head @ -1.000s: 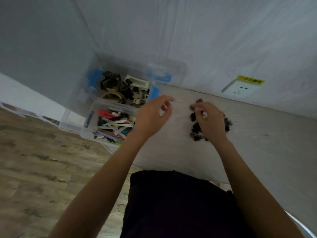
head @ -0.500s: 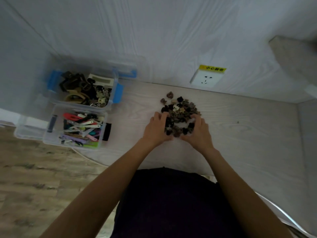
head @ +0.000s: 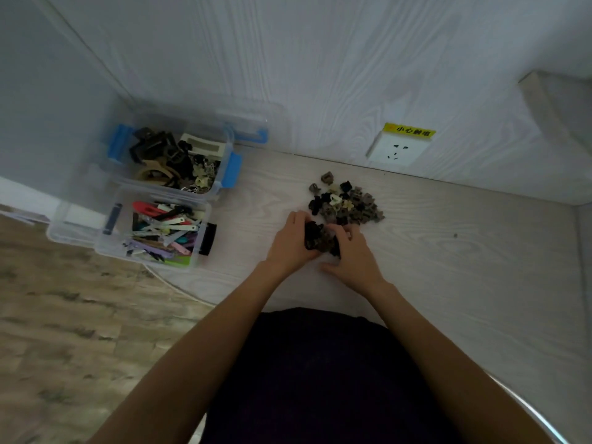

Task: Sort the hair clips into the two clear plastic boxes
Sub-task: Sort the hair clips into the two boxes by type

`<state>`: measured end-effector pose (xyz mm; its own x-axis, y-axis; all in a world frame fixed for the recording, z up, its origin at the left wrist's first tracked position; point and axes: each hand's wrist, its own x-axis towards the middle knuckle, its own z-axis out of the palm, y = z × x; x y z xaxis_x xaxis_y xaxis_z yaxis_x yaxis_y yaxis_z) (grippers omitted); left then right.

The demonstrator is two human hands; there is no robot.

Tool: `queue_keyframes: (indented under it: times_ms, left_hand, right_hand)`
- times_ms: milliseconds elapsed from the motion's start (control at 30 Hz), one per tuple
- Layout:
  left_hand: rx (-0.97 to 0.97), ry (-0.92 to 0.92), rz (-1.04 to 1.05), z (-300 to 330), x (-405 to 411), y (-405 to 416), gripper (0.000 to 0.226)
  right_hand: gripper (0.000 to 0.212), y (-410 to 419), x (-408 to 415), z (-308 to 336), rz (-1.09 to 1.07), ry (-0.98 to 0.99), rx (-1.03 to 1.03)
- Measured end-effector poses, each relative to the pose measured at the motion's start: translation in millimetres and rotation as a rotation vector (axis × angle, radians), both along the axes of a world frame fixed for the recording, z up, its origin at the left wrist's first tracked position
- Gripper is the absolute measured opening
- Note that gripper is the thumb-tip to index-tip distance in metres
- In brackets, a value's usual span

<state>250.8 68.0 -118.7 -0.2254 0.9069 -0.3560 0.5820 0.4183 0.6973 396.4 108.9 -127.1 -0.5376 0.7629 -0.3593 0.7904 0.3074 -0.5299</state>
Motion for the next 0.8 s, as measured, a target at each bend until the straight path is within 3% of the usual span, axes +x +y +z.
queue_keyframes:
  times_ms: [233, 400, 600, 800]
  left_hand:
    - [0.000, -0.075, -0.055, -0.2, -9.8, -5.9, 0.063]
    - [-0.005, -0.075, -0.044, -1.2, -15.5, -6.9, 0.053]
    - [0.021, -0.055, -0.082, -2.8, -10.4, 0.7, 0.051]
    - [0.070, -0.229, -0.023, 5.0, -19.9, 3.1, 0.043]
  right_hand:
    - [0.053, -0.5, -8.1, -0.7, -0.024, 0.026, 0.035]
    - [0.041, 5.2, -3.0, 0.9, -0.099, 0.061, 0.049]
    - [0.044, 9.9, -11.7, 2.1, -0.050, -0.009, 0.019]
    - [0.039, 13.8, -11.1, 14.9, -0.109, 0.119, 0.027]
